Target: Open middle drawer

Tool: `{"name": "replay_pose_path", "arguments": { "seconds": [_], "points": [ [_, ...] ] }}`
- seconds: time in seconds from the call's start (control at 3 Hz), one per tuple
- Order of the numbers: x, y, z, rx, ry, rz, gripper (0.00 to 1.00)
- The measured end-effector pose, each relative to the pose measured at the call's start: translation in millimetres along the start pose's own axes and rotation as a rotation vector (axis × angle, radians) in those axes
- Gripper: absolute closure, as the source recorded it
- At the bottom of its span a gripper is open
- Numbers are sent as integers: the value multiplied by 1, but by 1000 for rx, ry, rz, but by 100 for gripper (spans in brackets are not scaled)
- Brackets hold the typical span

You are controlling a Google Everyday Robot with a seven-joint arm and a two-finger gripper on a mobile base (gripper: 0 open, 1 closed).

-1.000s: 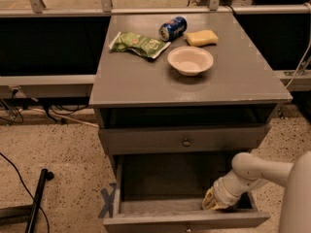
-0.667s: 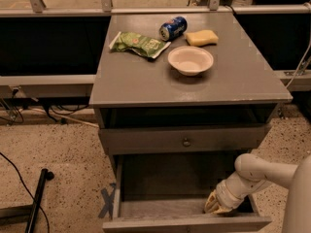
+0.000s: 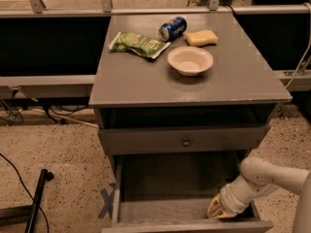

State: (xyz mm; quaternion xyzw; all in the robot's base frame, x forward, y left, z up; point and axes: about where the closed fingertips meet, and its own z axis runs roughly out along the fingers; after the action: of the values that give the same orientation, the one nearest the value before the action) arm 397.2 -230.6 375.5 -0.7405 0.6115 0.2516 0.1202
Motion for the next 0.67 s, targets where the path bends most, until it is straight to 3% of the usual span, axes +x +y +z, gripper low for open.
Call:
{"name": "replay_pose_path", "arguments": {
  "seconds": [0.67],
  "points": [
    [-3, 5, -7, 15, -24, 4, 100]
  ]
}}
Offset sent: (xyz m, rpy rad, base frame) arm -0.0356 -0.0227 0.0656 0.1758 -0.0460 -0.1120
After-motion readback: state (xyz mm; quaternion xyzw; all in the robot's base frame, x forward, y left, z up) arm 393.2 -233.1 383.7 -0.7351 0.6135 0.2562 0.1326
